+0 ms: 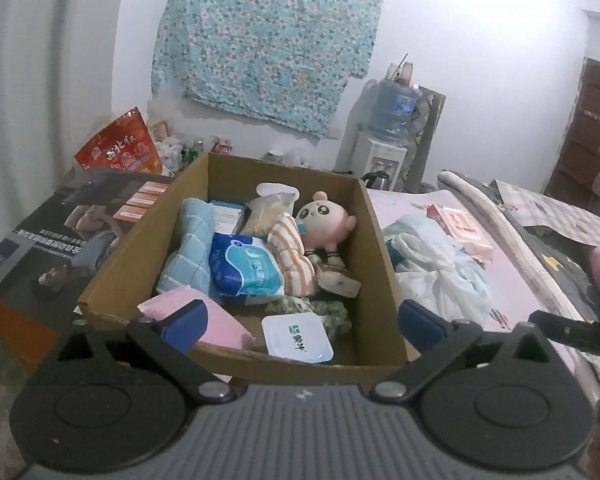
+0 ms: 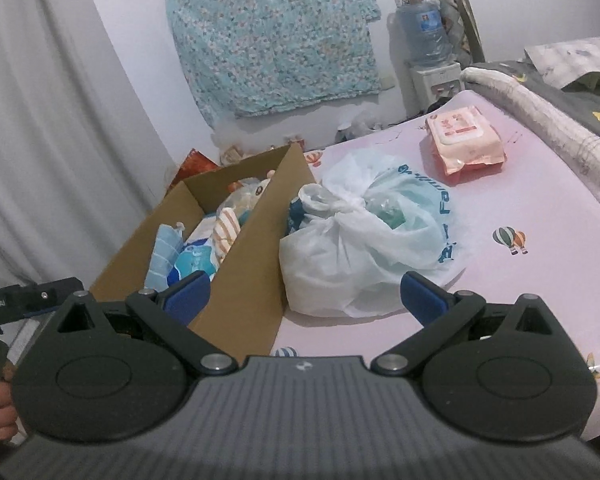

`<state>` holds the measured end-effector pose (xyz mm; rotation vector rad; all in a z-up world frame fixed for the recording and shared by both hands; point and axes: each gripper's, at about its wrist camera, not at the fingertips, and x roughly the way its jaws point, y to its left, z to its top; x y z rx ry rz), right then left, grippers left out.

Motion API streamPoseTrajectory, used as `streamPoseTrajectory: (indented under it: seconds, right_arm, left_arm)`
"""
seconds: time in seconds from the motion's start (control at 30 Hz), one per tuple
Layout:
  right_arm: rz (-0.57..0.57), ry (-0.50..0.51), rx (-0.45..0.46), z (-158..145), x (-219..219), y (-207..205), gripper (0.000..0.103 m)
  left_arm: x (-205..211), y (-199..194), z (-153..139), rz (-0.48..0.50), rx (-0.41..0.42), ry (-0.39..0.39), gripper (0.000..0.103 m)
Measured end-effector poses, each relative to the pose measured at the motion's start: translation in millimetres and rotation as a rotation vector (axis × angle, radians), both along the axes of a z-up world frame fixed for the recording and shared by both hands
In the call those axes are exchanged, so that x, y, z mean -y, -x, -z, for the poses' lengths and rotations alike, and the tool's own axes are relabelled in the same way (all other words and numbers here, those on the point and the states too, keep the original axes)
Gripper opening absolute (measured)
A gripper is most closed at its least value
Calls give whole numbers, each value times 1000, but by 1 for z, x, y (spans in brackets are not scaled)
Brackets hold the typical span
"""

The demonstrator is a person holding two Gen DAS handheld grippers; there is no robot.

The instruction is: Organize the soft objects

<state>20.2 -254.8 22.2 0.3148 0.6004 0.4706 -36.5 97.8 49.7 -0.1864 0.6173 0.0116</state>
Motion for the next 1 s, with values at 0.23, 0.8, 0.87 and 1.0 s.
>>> streamPoseTrajectory:
  seconds: [0.23,0.8,0.87,1.0]
  right_arm:
    - [20,60,33,-2,-6,7,102]
    - [38,109,13,2,-16,-4,102]
    - [28,159,44,-9,-24,-6,102]
    - [7,234,104,-29,-39,-9,102]
  left_arm:
    - [-1,9,0,26,23,-40,103]
    - [8,0,3,58,3,-50,103]
    - [9,0,2,69,-5,-48,103]
    - [12,5,2,84,-6,-51,103]
